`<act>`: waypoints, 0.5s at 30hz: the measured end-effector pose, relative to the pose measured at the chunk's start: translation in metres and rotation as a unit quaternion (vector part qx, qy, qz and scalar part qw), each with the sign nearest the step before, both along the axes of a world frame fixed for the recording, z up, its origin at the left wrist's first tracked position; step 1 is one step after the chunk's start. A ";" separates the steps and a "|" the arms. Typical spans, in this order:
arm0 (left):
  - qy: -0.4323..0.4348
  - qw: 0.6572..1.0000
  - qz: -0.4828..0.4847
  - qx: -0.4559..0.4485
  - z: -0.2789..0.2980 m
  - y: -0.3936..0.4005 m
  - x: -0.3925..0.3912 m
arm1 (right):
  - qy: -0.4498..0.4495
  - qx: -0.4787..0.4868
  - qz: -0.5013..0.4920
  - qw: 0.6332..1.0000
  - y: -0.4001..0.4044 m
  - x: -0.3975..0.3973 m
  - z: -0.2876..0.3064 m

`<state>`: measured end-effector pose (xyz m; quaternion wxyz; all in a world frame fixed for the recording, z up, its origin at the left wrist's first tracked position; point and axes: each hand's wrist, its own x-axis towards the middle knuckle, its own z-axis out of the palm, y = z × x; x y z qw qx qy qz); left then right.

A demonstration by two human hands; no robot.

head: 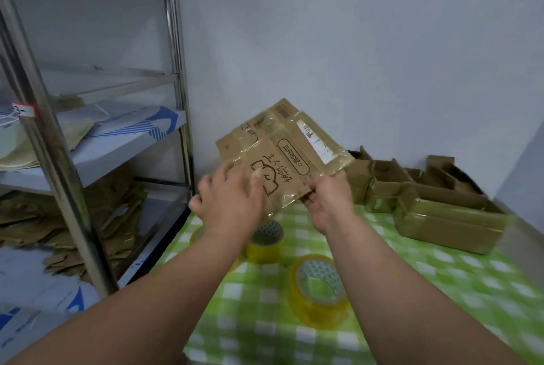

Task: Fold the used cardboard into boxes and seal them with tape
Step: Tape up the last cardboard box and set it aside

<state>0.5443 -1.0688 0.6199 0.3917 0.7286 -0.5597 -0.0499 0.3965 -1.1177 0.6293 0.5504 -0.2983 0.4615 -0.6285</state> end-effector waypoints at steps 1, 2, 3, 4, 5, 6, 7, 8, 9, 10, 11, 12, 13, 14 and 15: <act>0.052 0.998 0.019 0.002 0.003 -0.004 0.001 | -0.007 -0.001 -0.006 1.000 0.002 -0.012 -0.001; 0.074 0.997 0.031 0.010 0.006 -0.007 0.002 | -0.015 -0.004 -0.005 1.000 0.004 -0.023 -0.001; 0.074 0.996 0.037 0.022 0.006 -0.012 0.005 | -0.019 -0.009 0.001 1.000 0.006 -0.034 -0.001; 0.066 0.996 0.039 0.036 0.006 -0.015 0.008 | -0.017 -0.015 0.009 1.000 0.008 -0.043 -0.001; 0.059 0.996 0.039 0.046 0.007 -0.020 0.011 | -0.009 -0.021 0.016 1.000 0.011 -0.051 0.000; 0.060 0.996 0.037 0.053 0.008 -0.024 0.012 | 0.002 -0.030 0.020 0.999 0.012 -0.059 0.001; 0.065 0.996 0.030 0.057 0.009 -0.028 0.012 | 0.010 -0.037 0.021 0.999 0.013 -0.067 0.001; 0.070 0.996 0.022 0.058 0.009 -0.032 0.012 | 0.015 -0.042 0.015 0.999 0.012 -0.074 0.001; 0.072 0.996 0.013 0.054 0.009 -0.037 0.012 | 0.016 -0.043 0.002 0.999 0.011 -0.081 0.002; 0.072 0.996 0.001 0.050 0.010 -0.040 0.011 | 0.018 -0.040 -0.016 0.999 0.009 -0.087 0.002; 0.083 0.995 -0.020 0.046 0.010 -0.045 0.009 | 0.021 -0.036 -0.034 0.999 0.007 -0.092 0.003; 0.121 0.990 -0.055 0.038 0.010 -0.048 0.006 | 0.025 -0.037 -0.045 0.998 0.005 -0.097 0.003; 0.186 0.977 -0.097 0.030 0.009 -0.052 0.002 | 0.027 -0.040 -0.054 0.997 0.002 -0.101 0.003; 0.249 0.959 -0.130 0.020 0.009 -0.055 -0.004 | 0.031 -0.043 -0.057 0.997 0.001 -0.104 0.003; 0.294 0.944 -0.152 0.014 0.008 -0.058 -0.009 | 0.037 -0.045 -0.060 0.996 0.000 -0.108 0.003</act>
